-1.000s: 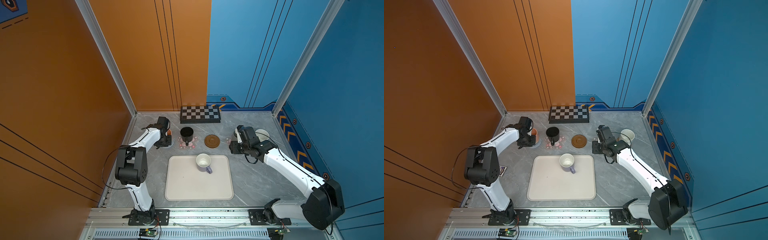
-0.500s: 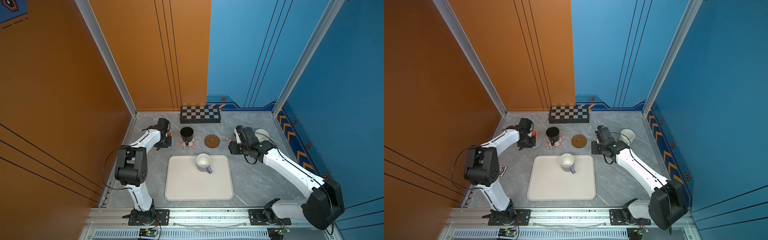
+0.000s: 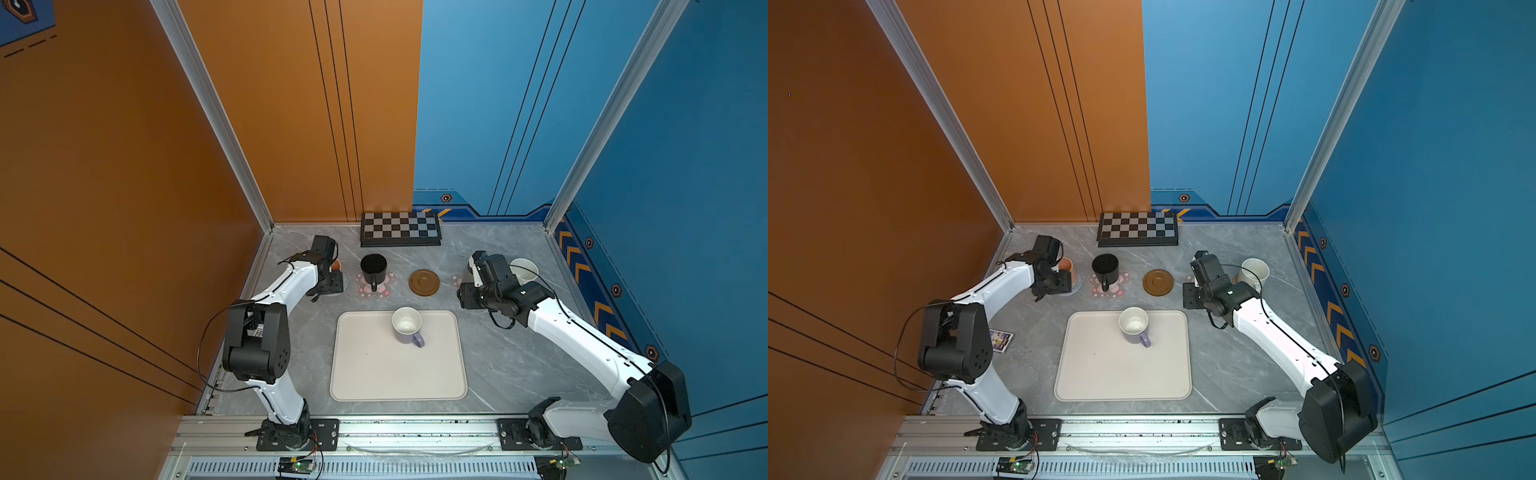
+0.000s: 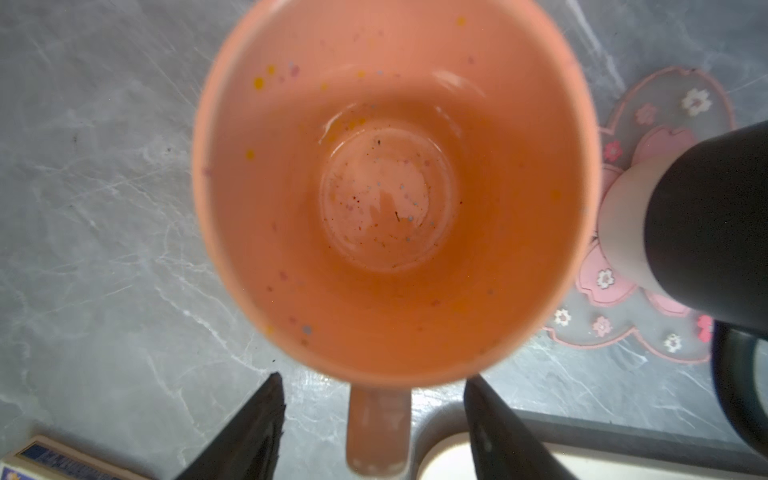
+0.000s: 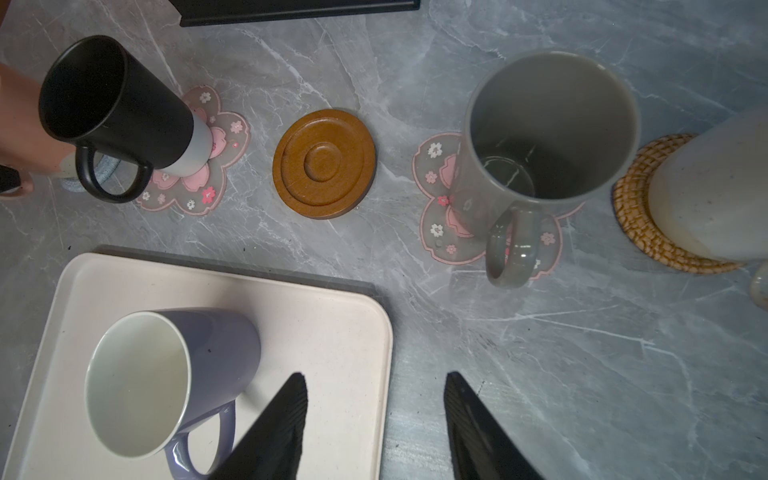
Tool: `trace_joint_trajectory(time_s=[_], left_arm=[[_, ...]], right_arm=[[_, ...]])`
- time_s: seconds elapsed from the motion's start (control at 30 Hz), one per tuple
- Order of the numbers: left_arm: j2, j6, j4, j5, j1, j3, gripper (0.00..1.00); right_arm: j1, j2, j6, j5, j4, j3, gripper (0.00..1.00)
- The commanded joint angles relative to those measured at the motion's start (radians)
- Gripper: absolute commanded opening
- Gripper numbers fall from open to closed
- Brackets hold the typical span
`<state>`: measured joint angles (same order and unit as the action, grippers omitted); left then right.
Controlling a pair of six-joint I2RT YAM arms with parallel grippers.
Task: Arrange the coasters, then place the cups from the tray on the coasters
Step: 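Lower the orange mug onto the clear knitted coaster with the left gripper, then open the left gripper while the right gripper lowers into the lavender mug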
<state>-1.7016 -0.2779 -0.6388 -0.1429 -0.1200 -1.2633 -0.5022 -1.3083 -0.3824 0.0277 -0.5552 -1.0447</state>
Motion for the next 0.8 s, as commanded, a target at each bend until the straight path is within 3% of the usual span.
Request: trace_joint_trajectory(time_s=[0.0, 0.33, 0.5, 0.77], left_arm=[[0.084, -0.045, -0.066, -0.061, -0.008, 0.005, 0.71], [0.356, -0.047, -0.229, -0.082, -0.058, 0.028, 0.75], [0.466, -0.064, -0.268, -0.057, -0.122, 0.071, 0.75], [0.577, -0.072, -0.317, -0.042, -0.158, 0.111, 0.77]], right_arm=[[-0.043, 0.040, -0.004, 0.028, -0.078, -0.033, 0.56], [-0.274, 0.095, 0.006, 0.047, -0.116, 0.023, 0.58], [-0.358, -0.003, 0.055, 0.045, -0.048, 0.034, 0.57], [-0.379, -0.196, 0.136, -0.028, -0.034, -0.039, 0.56]])
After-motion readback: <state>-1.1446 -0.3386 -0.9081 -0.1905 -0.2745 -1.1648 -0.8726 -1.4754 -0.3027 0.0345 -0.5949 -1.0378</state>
